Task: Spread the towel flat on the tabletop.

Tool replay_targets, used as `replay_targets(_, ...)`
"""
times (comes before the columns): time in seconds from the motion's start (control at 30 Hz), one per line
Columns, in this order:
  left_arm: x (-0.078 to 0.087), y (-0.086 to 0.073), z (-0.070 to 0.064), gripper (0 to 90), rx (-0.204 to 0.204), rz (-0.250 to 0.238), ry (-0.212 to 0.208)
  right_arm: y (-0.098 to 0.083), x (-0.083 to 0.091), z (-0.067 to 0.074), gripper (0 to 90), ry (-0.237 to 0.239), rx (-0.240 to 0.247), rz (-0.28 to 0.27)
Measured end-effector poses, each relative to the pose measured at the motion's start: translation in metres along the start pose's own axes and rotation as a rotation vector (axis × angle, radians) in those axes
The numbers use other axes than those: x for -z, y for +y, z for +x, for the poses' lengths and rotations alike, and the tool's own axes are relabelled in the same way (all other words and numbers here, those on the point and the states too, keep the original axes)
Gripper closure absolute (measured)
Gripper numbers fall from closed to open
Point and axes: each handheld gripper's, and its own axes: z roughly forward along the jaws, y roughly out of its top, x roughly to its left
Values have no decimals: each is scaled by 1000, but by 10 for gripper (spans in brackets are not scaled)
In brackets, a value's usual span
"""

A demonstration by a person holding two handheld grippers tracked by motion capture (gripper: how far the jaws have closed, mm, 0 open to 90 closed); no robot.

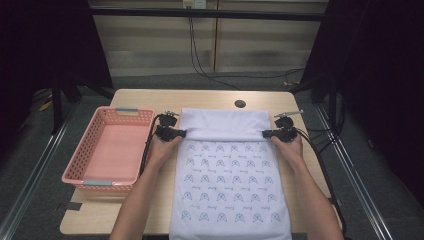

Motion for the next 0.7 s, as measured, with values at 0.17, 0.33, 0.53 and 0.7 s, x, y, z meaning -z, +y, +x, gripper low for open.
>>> replay_targets(0.17,13,5,-8,874,-26,-34,-34,6,19,-5,872,48,-13,-81)
replay_targets(0.33,47,20,-21,872,-67,-120,-87,23,48,-8,872,84,-18,-171)
replay_targets(0.53,87,37,-38,871,-129,-177,-83,43,98,-5,872,109,29,-275)
replay_targets(0.7,118,44,-47,871,-149,-250,-101,54,130,9,872,118,87,-319)
